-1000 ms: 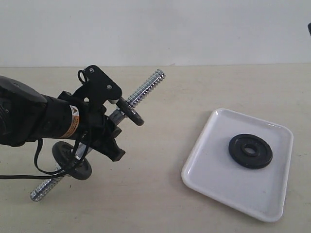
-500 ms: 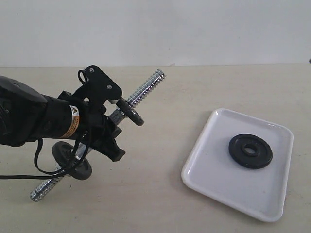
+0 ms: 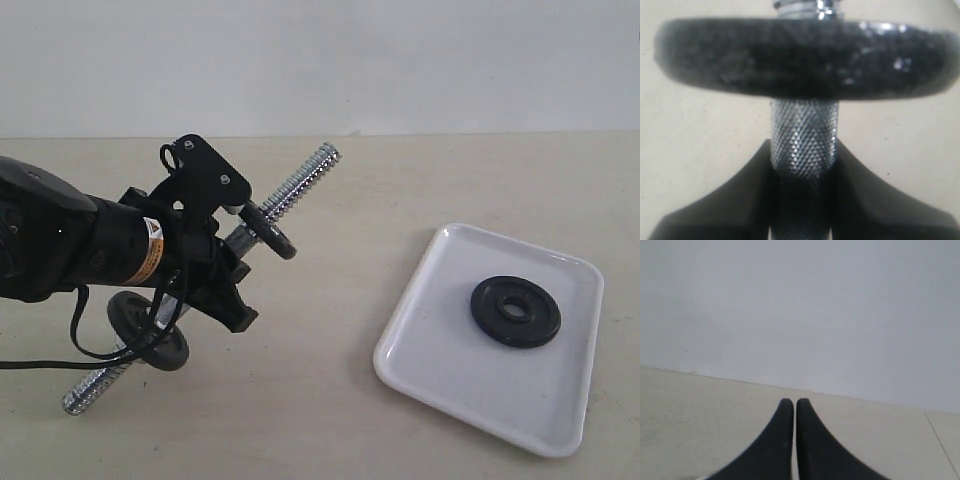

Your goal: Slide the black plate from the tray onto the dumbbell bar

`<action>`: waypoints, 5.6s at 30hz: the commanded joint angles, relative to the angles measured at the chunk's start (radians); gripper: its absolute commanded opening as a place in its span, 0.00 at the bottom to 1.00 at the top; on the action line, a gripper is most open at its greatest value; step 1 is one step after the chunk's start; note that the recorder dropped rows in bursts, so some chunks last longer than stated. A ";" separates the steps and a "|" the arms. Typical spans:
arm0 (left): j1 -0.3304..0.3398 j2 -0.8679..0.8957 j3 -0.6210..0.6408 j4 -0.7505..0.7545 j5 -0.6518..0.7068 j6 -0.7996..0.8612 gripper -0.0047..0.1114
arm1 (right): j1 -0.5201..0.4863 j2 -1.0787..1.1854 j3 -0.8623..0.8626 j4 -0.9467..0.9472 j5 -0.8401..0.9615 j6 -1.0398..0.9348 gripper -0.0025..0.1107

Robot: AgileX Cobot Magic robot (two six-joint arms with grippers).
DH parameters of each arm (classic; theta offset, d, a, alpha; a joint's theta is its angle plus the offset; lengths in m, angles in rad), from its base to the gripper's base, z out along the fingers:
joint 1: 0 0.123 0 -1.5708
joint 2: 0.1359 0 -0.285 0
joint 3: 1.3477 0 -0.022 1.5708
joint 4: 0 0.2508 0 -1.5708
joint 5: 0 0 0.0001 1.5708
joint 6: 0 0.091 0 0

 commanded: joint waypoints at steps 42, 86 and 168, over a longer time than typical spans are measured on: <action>-0.001 -0.063 -0.045 0.014 0.041 0.002 0.08 | 0.001 0.195 -0.010 1.117 0.551 -1.032 0.55; -0.001 -0.063 -0.045 0.014 0.041 0.002 0.08 | 0.001 0.550 -0.010 1.194 0.393 -1.022 0.71; -0.001 -0.063 -0.045 0.013 0.033 0.004 0.08 | 0.146 0.871 -0.286 0.833 0.554 -0.797 0.71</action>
